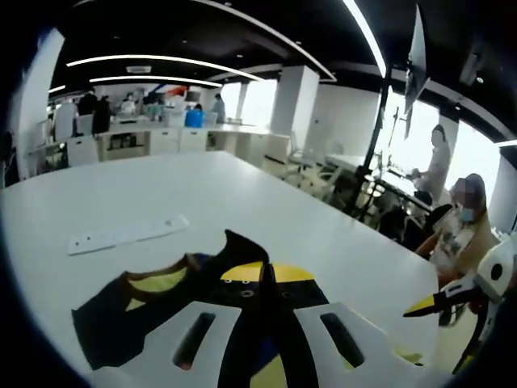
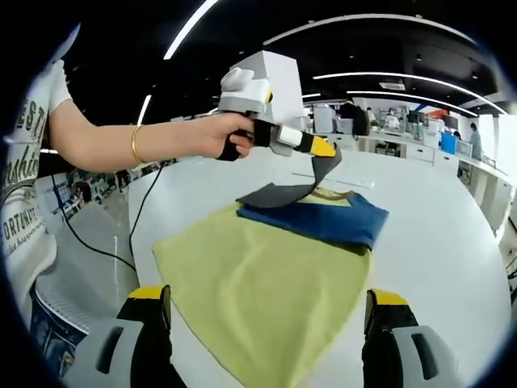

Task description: Fold the garment on the visible template until the final outline fits inside the template.

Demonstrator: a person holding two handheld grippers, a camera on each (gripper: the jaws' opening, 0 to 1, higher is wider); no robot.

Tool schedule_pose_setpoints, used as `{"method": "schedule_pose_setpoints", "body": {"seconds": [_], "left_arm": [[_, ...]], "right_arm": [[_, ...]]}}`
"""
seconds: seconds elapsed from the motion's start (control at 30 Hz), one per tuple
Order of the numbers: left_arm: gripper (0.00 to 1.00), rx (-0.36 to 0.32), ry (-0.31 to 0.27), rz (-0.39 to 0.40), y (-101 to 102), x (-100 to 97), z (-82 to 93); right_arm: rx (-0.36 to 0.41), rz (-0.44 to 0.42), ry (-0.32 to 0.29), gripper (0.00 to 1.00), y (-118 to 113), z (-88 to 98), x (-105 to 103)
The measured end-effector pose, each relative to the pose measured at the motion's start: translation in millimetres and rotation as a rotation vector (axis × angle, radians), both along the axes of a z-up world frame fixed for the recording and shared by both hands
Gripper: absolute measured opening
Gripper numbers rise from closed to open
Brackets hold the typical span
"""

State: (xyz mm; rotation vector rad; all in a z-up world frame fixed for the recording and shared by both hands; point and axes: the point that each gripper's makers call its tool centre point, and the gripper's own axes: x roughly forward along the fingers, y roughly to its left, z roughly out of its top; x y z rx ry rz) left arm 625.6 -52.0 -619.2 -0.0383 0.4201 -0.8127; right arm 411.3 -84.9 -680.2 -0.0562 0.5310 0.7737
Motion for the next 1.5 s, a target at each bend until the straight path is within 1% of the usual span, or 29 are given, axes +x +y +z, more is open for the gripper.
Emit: {"method": "schedule_pose_setpoints", "body": {"seconds": [0.23,0.5,0.63,0.73,0.9,0.93,0.97,1.03,1.07,1.1,1.23,1.37,1.5], "left_arm": [[0.00,0.023,0.020,-0.044,-19.7,-5.4,-17.2],[0.00,0.080,0.057,-0.084,-35.7,-13.9,-48.0],[0.00,0.112,0.070,-0.102,-41.8,-16.0,-63.3],[0.00,0.120,0.089,-0.108,-45.4,-17.2,-72.8],[0.00,0.149,0.093,-0.121,-48.8,-20.2,-86.2],[0.01,0.152,0.082,-0.135,-48.5,-21.8,-87.0],[0.05,0.153,0.057,-0.163,-49.9,-23.2,-85.4],[0.14,0.143,0.052,-0.178,-50.0,-25.8,-83.9],[0.21,0.128,0.046,-0.191,-51.2,-27.2,-81.8],[0.27,0.120,0.042,-0.198,-51.3,-28.2,-80.1],[0.44,0.113,-0.003,-0.225,-48.0,-31.8,-72.8],[0.67,0.091,-0.046,-0.243,-39.0,-36.5,-61.8],[0.82,0.096,-0.067,-0.250,-27.7,-39.1,-55.6]], "right_arm": [[0.003,-0.001,0.011,0.99,0.3,-3.7,1.8],[0.004,0.000,0.022,0.99,-0.3,-7.6,3.0],[0.007,-0.003,0.021,0.99,-1.3,-8.2,4.8],[0.009,-0.006,0.024,0.99,-2.1,-9.6,5.8],[0.007,-0.002,0.022,0.99,-2.2,-9.4,6.4],[0.007,-0.001,0.021,0.99,-2.4,-9.0,6.7],[0.007,-0.001,0.019,0.99,-2.5,-8.5,7.0],[0.009,-0.002,0.017,0.99,-3.4,-8.0,7.3],[0.009,-0.003,0.017,0.99,-3.7,-8.3,7.4],[0.007,-0.003,0.019,0.99,-4.1,-8.8,7.3],[0.006,0.003,0.021,0.99,-3.2,-9.1,5.9],[0.010,0.013,0.021,0.99,-1.3,-7.9,4.3],[0.003,0.030,0.026,0.99,-0.4,-8.0,2.5]]}}
